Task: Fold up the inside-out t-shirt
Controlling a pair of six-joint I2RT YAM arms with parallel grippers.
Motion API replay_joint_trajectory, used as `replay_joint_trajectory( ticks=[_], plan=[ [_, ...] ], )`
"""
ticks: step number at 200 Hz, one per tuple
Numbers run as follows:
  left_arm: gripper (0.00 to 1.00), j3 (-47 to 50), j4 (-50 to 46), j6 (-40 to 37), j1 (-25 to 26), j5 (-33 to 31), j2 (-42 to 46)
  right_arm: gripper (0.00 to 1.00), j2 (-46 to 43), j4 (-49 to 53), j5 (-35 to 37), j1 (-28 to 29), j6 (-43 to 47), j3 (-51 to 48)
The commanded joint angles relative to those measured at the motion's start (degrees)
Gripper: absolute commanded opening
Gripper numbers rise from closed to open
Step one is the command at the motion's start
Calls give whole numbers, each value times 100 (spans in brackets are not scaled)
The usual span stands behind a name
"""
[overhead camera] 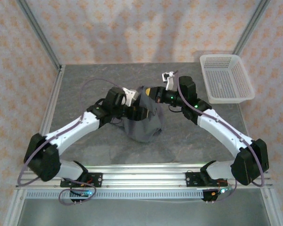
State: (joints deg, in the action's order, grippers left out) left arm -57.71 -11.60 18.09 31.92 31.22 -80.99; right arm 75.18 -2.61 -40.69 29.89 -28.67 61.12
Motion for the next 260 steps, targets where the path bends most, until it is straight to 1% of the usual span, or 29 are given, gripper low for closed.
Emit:
replay_joint_trajectory(
  ticks=[1, 2, 3, 8, 16, 22, 26, 33, 44, 57, 68, 80, 92, 106, 119, 132, 152, 168, 178, 188, 195, 201, 212, 230, 240, 244, 252, 255, 260],
  plan=[
    [76, -346, 490, -154, 147, 116, -141, 0, -29, -217, 98, -9, -479, 342],
    [76, -350, 464, -164, 148, 75, -165, 0, -29, -201, 138, -9, -506, 366],
    [73, -352, 425, -173, 148, 32, -181, 0, -38, -190, 161, -9, -511, 383],
    [66, -363, 231, -170, 148, -274, -248, 0, -60, -136, 296, -22, -588, 455],
    [54, -351, -154, -93, 150, -987, -348, 0, -128, -93, 587, -48, -759, 552],
    [49, -320, -428, -1, 140, -1541, -434, 0, -194, -68, 916, -82, -912, 611],
    [48, -283, -600, 88, 124, -1834, -490, 0, -244, -30, 1162, -115, -1029, 654],
    [49, -165, -787, 223, 78, -2145, -583, 0, -331, 30, 1549, -182, -1245, 717],
    [56, 122, -803, 419, -24, -2407, -677, 0, -455, -77, 1945, -305, -1599, 752],
    [62, 495, -670, 632, -178, -2593, -699, 0, -552, -339, 2179, -425, -2017, 771],
    [68, 707, -618, 741, -313, -2772, -667, 0, -591, -332, 2370, -482, -2262, 894],
    [69, 883, -515, 758, -465, -2852, -584, 0, -595, -142, 2486, -497, -2288, 1114],
    [69, 937, -365, 691, -622, -2601, -447, 0, -536, -25, 2292, -491, -2101, 1322],
    [70, 914, -70, 442, -679, -2006, -144, 0, -441, 27, 2029, -458, -1855, 1364],
    [73, 900, 215, 266, -679, -1447, 322, 0, -369, 271, 1968, -407, -1605, 1322],
    [76, 827, 250, 276, -691, -1335, 881, 0, -292, 490, 1681, -298, -931, 1279],
    [79, 554, -229, 405, -824, -1715, 1653, 0, 16, 1469, 1751, 246, 258, 1557],
    [80, 283, -1047, 588, -923, -2670, 2090, 0, 516, 2122, 1895, 834, 890, 1843],
    [80, 179, -1431, 658, -988, -3232, 2305, 0, 872, 2190, 1725, 1212, 1208, 1849],
    [80, 148, -1648, 683, -1049, -3600, 2477, 0, 1222, 2080, 1348, 1522, 1353, 1790],
    [80, 156, -1683, 621, -1081, -3657, 2553, 5, 1438, 2008, 1034, 1688, 1405, 1769],
    [80, 137, -1740, 576, -1097, -3650, 2570, 10, 1574, 1985, 931, 1789, 1387, 1774],
    [80, 106, -1896, 536, -1105, -3568, 2509, 25, 1622, 1942, 1028, 1840, 1197, 1755],
    [81, 123, -2135, 570, -1109, -3299, 2235, 48, 1132, 1688, 1651, 1744, 1120, 1424],
    [80, 114, -2277, 550, -1109, -3096, 2007, 59, 758, 1507, 1964, 1574, 1028, 1146],
    [81, 110, -2310, 523, -1109, -2975, 1914, 62, 617, 1435, 2109, 1483, 969, 1000],
    [80, 115, -2285, 420, -1109, -2619, 1715, 62, 369, 1300, 2419, 1262, 761, 726],
    [80, 107, -2273, 373, -1109, -2458, 1624, 64, 291, 1270, 2511, 1171, 660, 625],
    [80, 83, -2240, 297, -1109, -2188, 1487, 66, 192, 1286, 2838, 1017, 465, 464]
  ],
)
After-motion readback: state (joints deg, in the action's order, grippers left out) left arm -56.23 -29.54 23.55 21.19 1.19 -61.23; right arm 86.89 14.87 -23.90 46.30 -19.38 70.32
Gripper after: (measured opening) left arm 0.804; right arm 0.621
